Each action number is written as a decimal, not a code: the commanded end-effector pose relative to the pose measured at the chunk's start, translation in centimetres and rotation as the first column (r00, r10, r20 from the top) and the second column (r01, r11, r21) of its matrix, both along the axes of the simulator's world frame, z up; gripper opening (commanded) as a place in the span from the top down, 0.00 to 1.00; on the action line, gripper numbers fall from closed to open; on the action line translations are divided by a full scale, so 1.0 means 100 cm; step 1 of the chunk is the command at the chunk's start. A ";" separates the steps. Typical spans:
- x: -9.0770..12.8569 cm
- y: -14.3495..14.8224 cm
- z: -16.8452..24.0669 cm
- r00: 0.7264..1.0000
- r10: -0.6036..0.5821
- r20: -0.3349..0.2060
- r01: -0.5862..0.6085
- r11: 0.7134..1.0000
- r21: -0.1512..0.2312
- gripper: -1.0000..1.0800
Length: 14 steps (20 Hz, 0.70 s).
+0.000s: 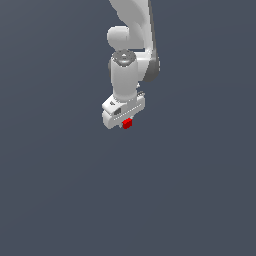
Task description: Pick up the red cube and move it to a goal position.
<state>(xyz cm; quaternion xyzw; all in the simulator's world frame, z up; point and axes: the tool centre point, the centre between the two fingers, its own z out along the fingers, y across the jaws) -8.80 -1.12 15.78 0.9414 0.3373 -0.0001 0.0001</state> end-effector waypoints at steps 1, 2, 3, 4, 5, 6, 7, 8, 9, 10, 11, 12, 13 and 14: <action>-0.001 0.004 0.026 1.000 0.000 0.000 0.000 1.000 0.000 1.00; -0.001 0.006 0.035 1.000 0.000 0.000 0.000 1.000 0.001 1.00; -0.001 0.007 0.044 1.000 0.000 0.000 0.000 1.000 0.001 1.00; -0.001 0.009 0.053 1.000 0.000 0.000 0.000 1.000 0.001 1.00; -0.001 0.010 0.061 1.000 0.000 0.000 0.000 1.000 0.001 1.00; -0.001 0.011 0.069 1.000 0.000 0.000 0.000 1.000 0.001 1.00; -0.001 0.012 0.077 1.000 0.000 0.000 0.000 1.000 0.001 1.00; -0.001 0.013 0.084 1.000 0.000 0.000 0.000 1.000 0.001 1.00; -0.001 0.014 0.090 1.000 0.000 0.000 0.000 1.000 0.001 1.00; -0.001 0.015 0.096 1.000 0.000 0.000 0.000 1.000 0.001 1.00; -0.001 0.016 0.101 1.000 0.000 0.000 0.000 1.000 0.001 1.00; 0.000 0.016 0.106 1.000 0.000 0.000 0.000 1.000 0.001 1.00; 0.000 0.017 0.110 1.000 0.000 0.000 0.000 1.000 0.001 1.00; 0.000 0.018 0.114 1.000 0.000 0.000 0.000 1.000 0.001 1.00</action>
